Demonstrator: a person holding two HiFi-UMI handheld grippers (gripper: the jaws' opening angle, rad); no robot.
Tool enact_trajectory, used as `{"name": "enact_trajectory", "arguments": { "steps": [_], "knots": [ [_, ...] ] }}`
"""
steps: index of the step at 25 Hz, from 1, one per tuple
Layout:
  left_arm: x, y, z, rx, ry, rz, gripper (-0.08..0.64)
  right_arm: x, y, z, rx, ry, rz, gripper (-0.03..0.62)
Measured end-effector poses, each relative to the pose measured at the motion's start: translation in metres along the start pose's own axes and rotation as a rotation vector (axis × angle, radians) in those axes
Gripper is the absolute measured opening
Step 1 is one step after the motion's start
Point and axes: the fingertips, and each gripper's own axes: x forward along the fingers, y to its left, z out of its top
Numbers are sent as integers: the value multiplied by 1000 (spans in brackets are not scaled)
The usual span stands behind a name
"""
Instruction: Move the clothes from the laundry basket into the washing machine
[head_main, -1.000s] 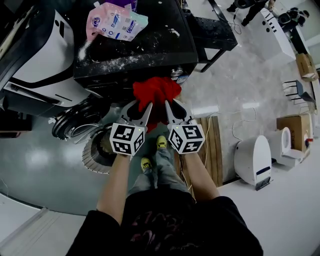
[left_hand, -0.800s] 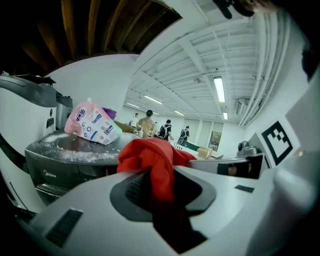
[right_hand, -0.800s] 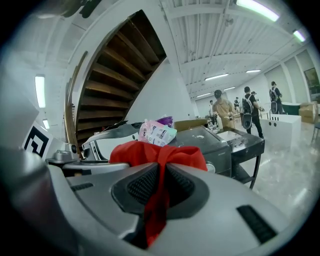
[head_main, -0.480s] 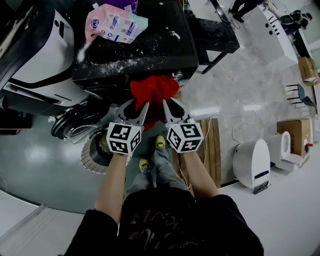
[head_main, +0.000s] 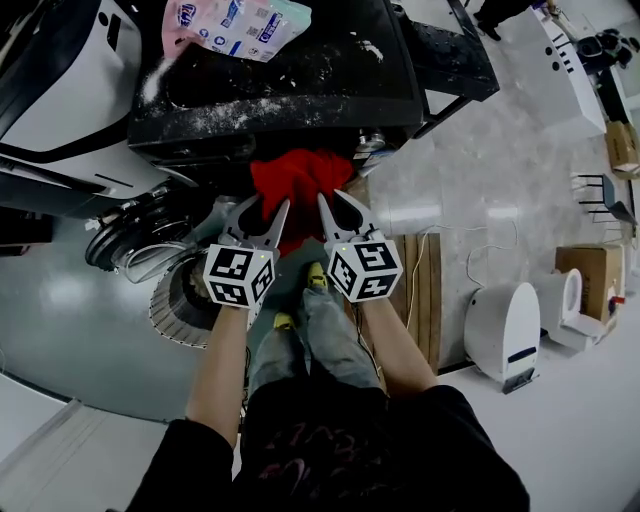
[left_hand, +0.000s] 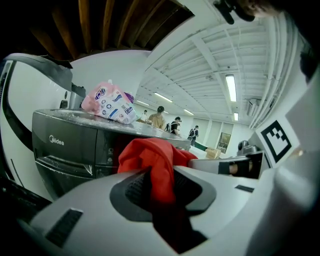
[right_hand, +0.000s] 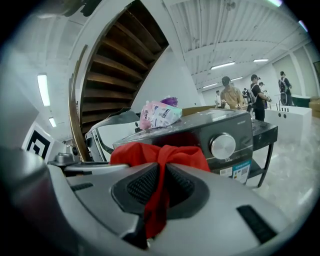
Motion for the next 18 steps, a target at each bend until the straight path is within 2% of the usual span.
{"name": "enact_trajectory", "arguments": {
  "steps": [18],
  "knots": [
    [60,84,-127,-14,-51,65,115,86,-55,-128,-16,-12,33,49]
  ]
}}
